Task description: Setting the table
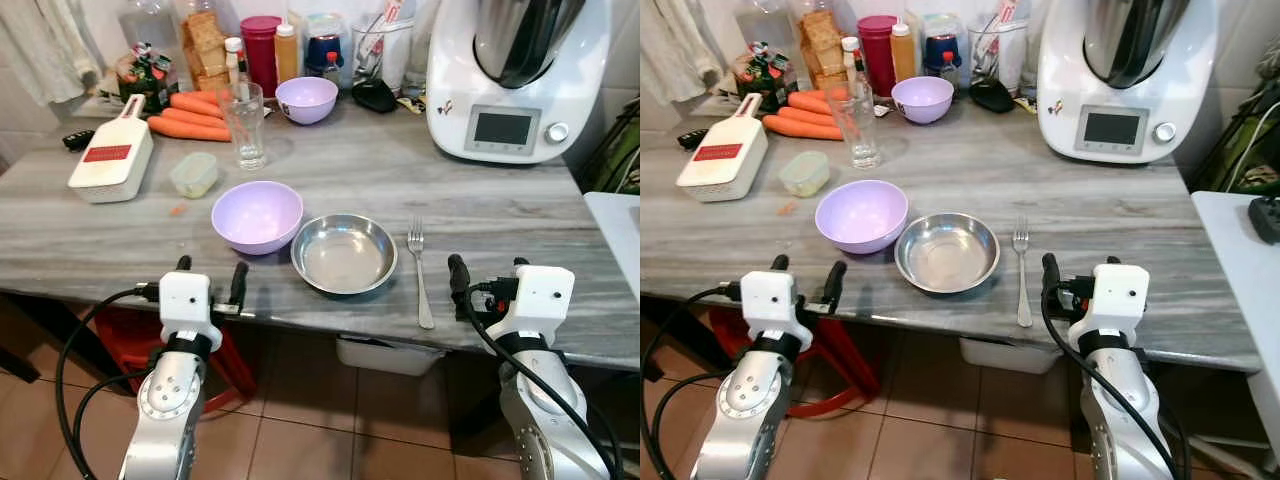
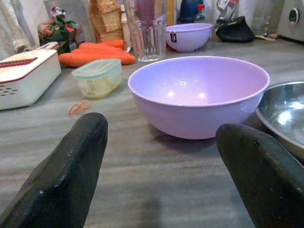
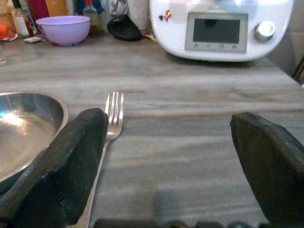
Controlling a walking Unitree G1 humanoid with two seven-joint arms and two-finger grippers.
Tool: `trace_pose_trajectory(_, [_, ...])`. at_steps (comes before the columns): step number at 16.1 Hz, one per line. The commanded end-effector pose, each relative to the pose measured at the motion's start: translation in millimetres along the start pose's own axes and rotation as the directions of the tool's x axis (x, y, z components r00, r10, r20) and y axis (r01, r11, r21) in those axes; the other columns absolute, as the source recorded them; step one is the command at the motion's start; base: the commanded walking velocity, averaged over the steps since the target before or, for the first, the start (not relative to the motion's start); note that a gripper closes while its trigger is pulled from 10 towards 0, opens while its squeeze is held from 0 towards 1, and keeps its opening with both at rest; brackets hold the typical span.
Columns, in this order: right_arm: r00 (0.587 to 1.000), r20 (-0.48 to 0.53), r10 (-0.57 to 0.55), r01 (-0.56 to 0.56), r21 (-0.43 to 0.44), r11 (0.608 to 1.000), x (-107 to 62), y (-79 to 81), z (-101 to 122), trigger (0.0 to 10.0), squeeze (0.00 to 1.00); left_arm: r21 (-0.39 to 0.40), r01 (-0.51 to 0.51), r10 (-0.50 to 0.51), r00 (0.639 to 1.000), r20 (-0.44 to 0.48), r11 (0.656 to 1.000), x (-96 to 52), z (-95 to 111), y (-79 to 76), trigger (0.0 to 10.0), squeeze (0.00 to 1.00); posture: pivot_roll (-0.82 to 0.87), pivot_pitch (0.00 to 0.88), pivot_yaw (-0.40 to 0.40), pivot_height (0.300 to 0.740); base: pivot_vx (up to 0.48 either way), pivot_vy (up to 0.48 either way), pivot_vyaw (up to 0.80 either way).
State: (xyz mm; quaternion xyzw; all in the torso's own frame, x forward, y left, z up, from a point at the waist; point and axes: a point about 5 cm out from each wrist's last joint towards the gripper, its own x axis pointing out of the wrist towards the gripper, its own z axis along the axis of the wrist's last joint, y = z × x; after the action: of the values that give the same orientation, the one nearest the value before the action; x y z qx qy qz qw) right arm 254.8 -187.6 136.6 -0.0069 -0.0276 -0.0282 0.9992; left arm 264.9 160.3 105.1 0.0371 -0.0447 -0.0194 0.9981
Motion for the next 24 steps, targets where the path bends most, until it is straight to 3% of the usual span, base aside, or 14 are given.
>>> trace_pose_trajectory(1, [1.000, 0.015, 0.017, -0.017, -0.004, 1.000, -0.6, 2.1, 5.4, 10.0, 0.00, 0.017, -0.009, 0.009, 1.000, -0.028, 1.000, -2.7, -4.2, 3.3, 10.0, 0.00, -0.07, 0.061, 0.027, 0.740, -0.281, 0.000, 0.00])
trace_pose_trajectory(21, [0.999, 0.050, 0.021, -0.022, 0.004, 1.000, 19.4, 8.8, 8.4, 10.0, 0.00, 0.026, 0.039, -0.039, 0.999, -0.007, 0.999, 10.8, 1.2, -0.3, 10.0, 0.00, -0.05, 0.034, 0.046, 0.740, -0.307, 0.000, 0.00])
trace_pose_trajectory(24, [0.998, 0.056, 0.025, -0.025, 0.003, 1.000, 21.3, 9.5, 8.9, 10.0, 0.00, 0.012, 0.070, -0.070, 0.997, 0.019, 0.997, 12.0, 3.4, -3.9, 10.0, 0.00, -0.05, 0.034, 0.047, 0.740, 0.000, 0.000, 0.00])
